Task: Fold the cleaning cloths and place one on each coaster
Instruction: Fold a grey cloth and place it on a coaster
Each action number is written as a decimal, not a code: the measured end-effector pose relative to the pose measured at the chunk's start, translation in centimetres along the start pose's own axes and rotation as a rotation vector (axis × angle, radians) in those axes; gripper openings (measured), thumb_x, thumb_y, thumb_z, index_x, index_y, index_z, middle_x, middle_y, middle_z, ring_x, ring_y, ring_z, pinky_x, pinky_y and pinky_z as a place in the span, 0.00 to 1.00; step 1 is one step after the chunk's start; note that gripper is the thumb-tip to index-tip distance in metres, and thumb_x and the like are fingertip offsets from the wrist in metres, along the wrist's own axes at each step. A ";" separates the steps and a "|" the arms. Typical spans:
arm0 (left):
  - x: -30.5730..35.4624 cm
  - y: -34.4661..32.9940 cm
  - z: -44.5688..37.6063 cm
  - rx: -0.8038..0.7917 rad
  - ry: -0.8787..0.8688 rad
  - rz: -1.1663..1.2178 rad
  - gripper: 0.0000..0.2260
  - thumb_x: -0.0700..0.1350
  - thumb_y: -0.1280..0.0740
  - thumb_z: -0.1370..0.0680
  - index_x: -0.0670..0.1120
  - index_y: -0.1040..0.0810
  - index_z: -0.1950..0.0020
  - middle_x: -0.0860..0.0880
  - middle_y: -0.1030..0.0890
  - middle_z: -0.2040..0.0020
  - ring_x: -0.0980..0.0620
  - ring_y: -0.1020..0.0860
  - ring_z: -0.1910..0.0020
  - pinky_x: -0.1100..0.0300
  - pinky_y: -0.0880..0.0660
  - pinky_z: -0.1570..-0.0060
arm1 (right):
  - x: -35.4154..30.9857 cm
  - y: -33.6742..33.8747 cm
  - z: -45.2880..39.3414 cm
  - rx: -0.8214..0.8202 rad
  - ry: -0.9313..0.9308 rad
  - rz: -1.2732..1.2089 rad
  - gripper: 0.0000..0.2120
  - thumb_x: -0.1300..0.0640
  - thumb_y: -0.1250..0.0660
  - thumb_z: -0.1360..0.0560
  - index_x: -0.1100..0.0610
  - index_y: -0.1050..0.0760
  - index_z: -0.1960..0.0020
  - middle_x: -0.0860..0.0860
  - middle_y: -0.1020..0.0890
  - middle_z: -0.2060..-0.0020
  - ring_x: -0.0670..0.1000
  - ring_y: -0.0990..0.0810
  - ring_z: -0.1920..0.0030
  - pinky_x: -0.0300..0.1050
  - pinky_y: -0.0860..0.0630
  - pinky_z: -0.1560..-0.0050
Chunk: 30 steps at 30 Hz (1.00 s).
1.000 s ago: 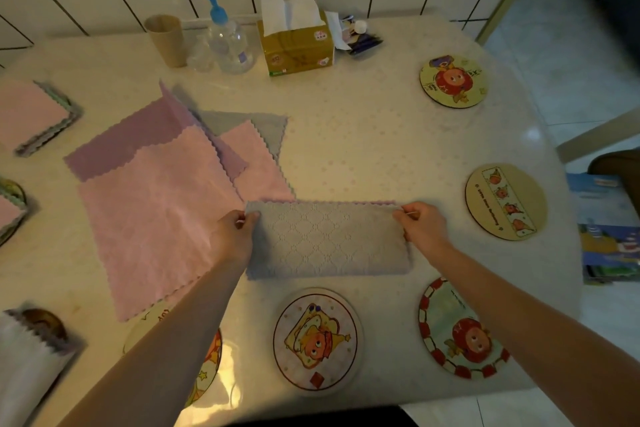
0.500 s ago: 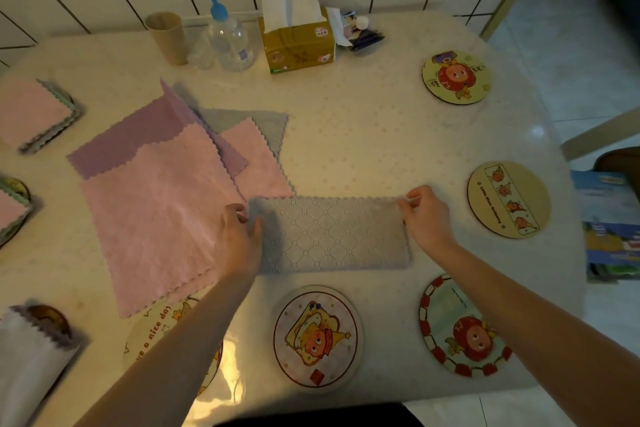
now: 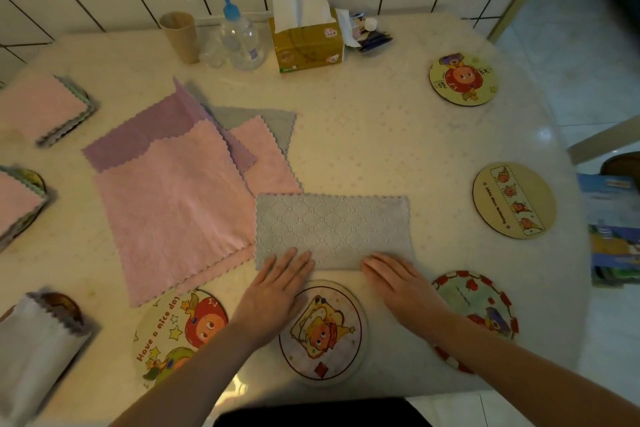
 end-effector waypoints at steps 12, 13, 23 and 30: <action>-2.6 3.9 -0.2 0.149 -0.051 -0.105 0.26 0.34 0.27 0.36 0.43 0.23 0.39 0.43 0.22 0.39 0.41 0.24 0.40 0.48 0.25 0.43 | 2.4 0.7 -1.0 -0.112 -0.009 0.074 0.26 0.65 0.25 0.41 0.57 0.27 0.44 0.55 0.24 0.46 0.55 0.24 0.49 0.47 0.22 0.52; -2.4 4.1 -0.6 0.145 -0.056 -0.127 0.25 0.34 0.26 0.37 0.42 0.22 0.41 0.43 0.21 0.41 0.41 0.23 0.42 0.49 0.23 0.47 | 2.5 0.5 -1.3 -0.119 -0.009 0.087 0.26 0.65 0.25 0.42 0.58 0.27 0.45 0.55 0.24 0.47 0.55 0.24 0.50 0.46 0.22 0.54; -2.4 9.0 -2.7 0.241 -0.218 -0.158 0.10 0.31 0.36 0.36 0.42 0.21 0.60 0.45 0.21 0.60 0.44 0.22 0.60 0.54 0.24 0.65 | 2.0 3.0 0.5 -0.053 -0.033 -0.086 0.30 0.73 0.25 0.49 0.58 0.24 0.50 0.52 0.25 0.54 0.49 0.24 0.58 0.36 0.25 0.66; -4.1 8.8 -1.0 0.300 -0.214 -0.048 0.07 0.32 0.31 0.31 0.43 0.20 0.56 0.46 0.21 0.56 0.45 0.23 0.57 0.53 0.24 0.64 | 1.1 1.5 0.4 -0.021 -0.145 0.031 0.29 0.64 0.25 0.40 0.58 0.30 0.41 0.53 0.24 0.46 0.54 0.24 0.47 0.47 0.20 0.53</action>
Point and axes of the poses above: each hand's wrist, its own z-axis away from the middle knuckle, its own y-axis out of the back of the hand, x = y × z, the point moved 10 cm from there along -z, towards the middle knuckle
